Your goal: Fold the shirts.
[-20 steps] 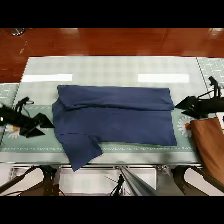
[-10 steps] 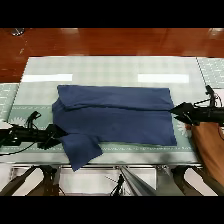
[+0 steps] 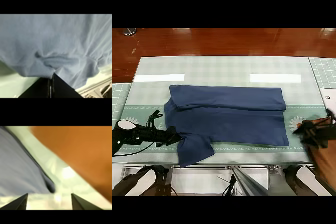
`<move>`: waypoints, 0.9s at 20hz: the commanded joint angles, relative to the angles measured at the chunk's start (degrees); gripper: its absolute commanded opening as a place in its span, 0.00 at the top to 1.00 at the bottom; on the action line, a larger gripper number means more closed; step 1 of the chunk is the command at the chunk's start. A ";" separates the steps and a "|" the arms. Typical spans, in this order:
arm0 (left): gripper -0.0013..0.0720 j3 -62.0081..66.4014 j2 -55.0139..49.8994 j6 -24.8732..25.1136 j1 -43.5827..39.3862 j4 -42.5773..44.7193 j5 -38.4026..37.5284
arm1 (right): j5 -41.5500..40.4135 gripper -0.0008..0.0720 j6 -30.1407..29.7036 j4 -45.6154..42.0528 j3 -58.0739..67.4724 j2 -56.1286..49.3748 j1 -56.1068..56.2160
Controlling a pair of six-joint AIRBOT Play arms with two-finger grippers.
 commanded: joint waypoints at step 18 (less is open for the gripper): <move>0.95 1.33 0.04 0.42 -0.55 -2.60 1.70 | -10.08 0.96 -11.74 17.18 -4.92 -7.21 9.64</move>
